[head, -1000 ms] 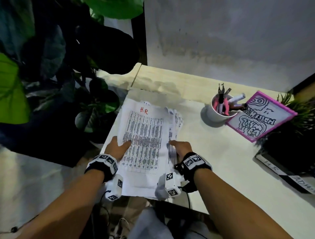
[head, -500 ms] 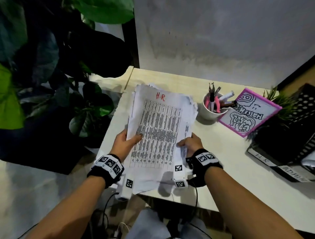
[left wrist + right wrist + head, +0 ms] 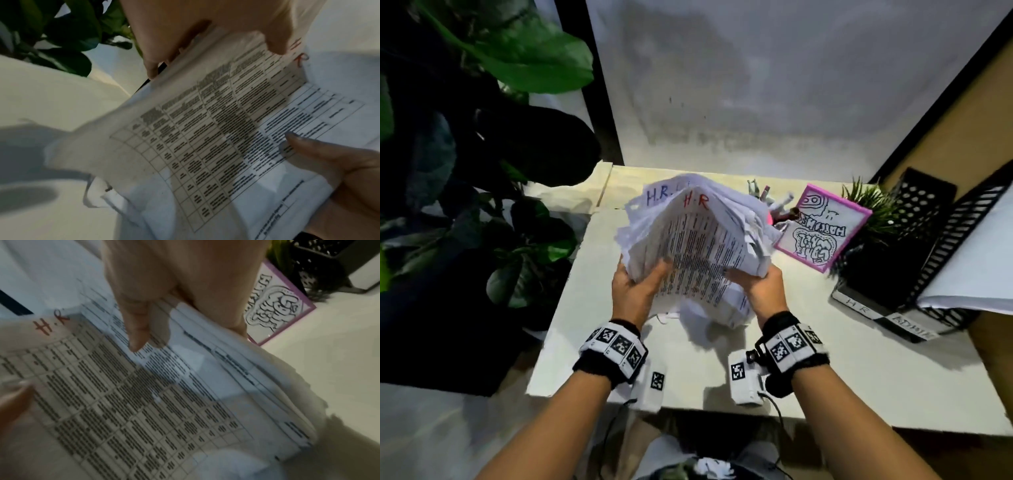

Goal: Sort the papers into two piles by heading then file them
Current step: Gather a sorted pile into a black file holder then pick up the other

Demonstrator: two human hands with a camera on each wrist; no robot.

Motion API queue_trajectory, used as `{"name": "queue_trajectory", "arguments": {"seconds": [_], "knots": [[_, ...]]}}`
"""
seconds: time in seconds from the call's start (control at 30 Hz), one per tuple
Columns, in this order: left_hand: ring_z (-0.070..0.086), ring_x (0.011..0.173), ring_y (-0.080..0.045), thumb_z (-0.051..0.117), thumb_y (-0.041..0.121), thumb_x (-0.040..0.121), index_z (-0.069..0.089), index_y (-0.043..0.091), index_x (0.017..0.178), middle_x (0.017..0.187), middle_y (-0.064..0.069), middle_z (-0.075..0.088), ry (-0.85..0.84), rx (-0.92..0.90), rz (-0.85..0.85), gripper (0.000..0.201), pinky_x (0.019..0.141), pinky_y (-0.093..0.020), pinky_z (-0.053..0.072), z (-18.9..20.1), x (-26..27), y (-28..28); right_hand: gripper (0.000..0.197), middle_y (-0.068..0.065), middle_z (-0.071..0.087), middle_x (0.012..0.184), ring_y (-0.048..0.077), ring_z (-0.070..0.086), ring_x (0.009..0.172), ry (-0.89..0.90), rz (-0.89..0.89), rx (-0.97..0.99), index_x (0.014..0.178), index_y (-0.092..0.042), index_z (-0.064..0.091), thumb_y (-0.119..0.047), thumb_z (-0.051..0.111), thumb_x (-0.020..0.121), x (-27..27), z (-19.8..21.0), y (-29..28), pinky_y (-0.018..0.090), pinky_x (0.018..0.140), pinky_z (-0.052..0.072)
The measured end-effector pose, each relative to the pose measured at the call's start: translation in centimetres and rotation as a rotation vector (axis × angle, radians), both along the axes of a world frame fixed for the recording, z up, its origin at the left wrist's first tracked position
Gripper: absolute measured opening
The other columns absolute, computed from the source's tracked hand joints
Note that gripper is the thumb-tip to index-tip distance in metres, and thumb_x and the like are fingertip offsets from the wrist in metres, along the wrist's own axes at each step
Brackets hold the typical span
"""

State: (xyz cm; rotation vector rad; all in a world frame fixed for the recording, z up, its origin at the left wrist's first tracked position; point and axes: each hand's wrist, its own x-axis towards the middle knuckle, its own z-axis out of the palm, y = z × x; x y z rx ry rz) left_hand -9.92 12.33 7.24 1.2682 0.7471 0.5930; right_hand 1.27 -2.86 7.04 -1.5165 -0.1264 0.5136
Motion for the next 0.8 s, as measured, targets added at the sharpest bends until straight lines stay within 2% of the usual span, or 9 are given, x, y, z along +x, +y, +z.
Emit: {"name": "queue_trajectory", "arguments": {"seconds": [0.1, 0.2, 0.27, 0.37, 0.47, 0.6, 0.67, 0.73, 0.8], "knots": [[0.066, 0.079, -0.008, 0.071, 0.008, 0.081, 0.063, -0.001, 0.107, 0.092, -0.002, 0.069, 0.034, 0.037, 0.134, 0.029, 0.081, -0.031, 0.052, 0.0, 0.6, 0.1, 0.027, 0.002, 0.073, 0.095, 0.024, 0.067, 0.096, 0.018, -0.065, 0.004, 0.091, -0.019, 0.068, 0.004, 0.069, 0.078, -0.5, 0.0, 0.4, 0.047, 0.094, 0.050], [0.068, 0.091, -0.015, 0.074, -0.001, 0.076, 0.049, 0.001, 0.126, 0.106, -0.008, 0.069, -0.039, 0.002, 0.100, 0.056, 0.076, -0.019, 0.054, -0.4, 0.3, 0.7, 0.039, -0.013, 0.071, 0.094, 0.004, 0.066, 0.092, -0.016, 0.014, 0.054, 0.096, -0.025, 0.062, 0.007, 0.070, 0.076, 0.0, 0.7, -0.8, 0.027, 0.084, 0.053], [0.067, 0.089, -0.004, 0.073, -0.003, 0.076, 0.049, 0.013, 0.124, 0.106, -0.002, 0.070, -0.013, -0.030, 0.006, 0.056, 0.069, -0.009, 0.052, -0.5, -0.1, 0.3, 0.043, -0.011, 0.068, 0.092, 0.000, 0.066, 0.083, -0.052, 0.079, -0.005, 0.100, -0.023, 0.060, 0.011, 0.069, 0.075, -0.2, 0.4, -1.2, 0.025, 0.079, 0.054], [0.068, 0.074, 0.003, 0.068, -0.006, 0.079, 0.057, 0.022, 0.098, 0.075, 0.015, 0.072, 0.032, -0.051, -0.011, 0.036, 0.068, -0.012, 0.054, -0.8, 0.2, -0.4, 0.036, -0.013, 0.067, 0.081, 0.001, 0.063, 0.073, -0.057, 0.004, -0.068, 0.093, -0.019, 0.063, 0.014, 0.063, 0.078, -0.6, 0.0, -0.7, 0.030, 0.078, 0.050], [0.069, 0.097, -0.022, 0.077, 0.004, 0.072, 0.060, 0.007, 0.117, 0.099, -0.002, 0.072, -0.002, -0.089, 0.076, 0.048, 0.082, -0.030, 0.056, -0.7, 0.4, 0.1, 0.034, -0.013, 0.073, 0.079, -0.001, 0.067, 0.073, 0.021, -0.067, 0.086, 0.105, -0.010, 0.062, 0.017, 0.049, 0.087, 0.3, 0.5, -0.7, 0.018, 0.066, 0.054], [0.066, 0.098, -0.010, 0.074, 0.024, 0.078, 0.064, 0.028, 0.109, 0.101, 0.011, 0.072, 0.121, -0.203, -0.179, 0.033, 0.081, -0.028, 0.051, -1.4, -0.9, -0.4, 0.054, 0.001, 0.069, 0.094, 0.023, 0.067, 0.090, 0.001, -0.028, -0.038, 0.119, -0.007, 0.056, 0.022, 0.060, 0.074, 0.2, -0.7, -1.6, 0.028, 0.076, 0.057], [0.063, 0.109, -0.016, 0.075, 0.028, 0.077, 0.063, 0.021, 0.114, 0.110, 0.004, 0.069, 0.191, -0.162, -0.225, 0.040, 0.078, -0.021, 0.051, -2.1, -0.5, -0.6, 0.051, 0.003, 0.064, 0.090, 0.028, 0.062, 0.092, 0.021, -0.027, -0.091, 0.111, -0.005, 0.056, 0.025, 0.060, 0.070, -0.4, -1.2, -1.6, 0.024, 0.069, 0.055], [0.057, 0.117, -0.018, 0.075, 0.040, 0.075, 0.056, 0.010, 0.125, 0.123, -0.003, 0.061, 0.242, -0.153, -0.233, 0.061, 0.095, -0.025, 0.047, -2.3, 0.2, -0.3, 0.041, -0.001, 0.062, 0.081, 0.020, 0.060, 0.078, 0.023, -0.066, -0.098, 0.090, -0.012, 0.059, 0.025, 0.060, 0.070, -0.3, -1.3, -1.7, 0.032, 0.073, 0.053], [0.060, 0.111, -0.015, 0.074, 0.023, 0.080, 0.058, 0.012, 0.123, 0.119, 0.001, 0.062, 0.220, -0.152, -0.179, 0.047, 0.103, -0.033, 0.043, -2.2, 0.6, 0.0, 0.040, -0.001, 0.063, 0.076, 0.014, 0.060, 0.071, 0.044, -0.089, -0.106, 0.078, -0.016, 0.059, 0.023, 0.062, 0.071, -0.1, -1.7, -1.8, 0.040, 0.079, 0.053]]}}
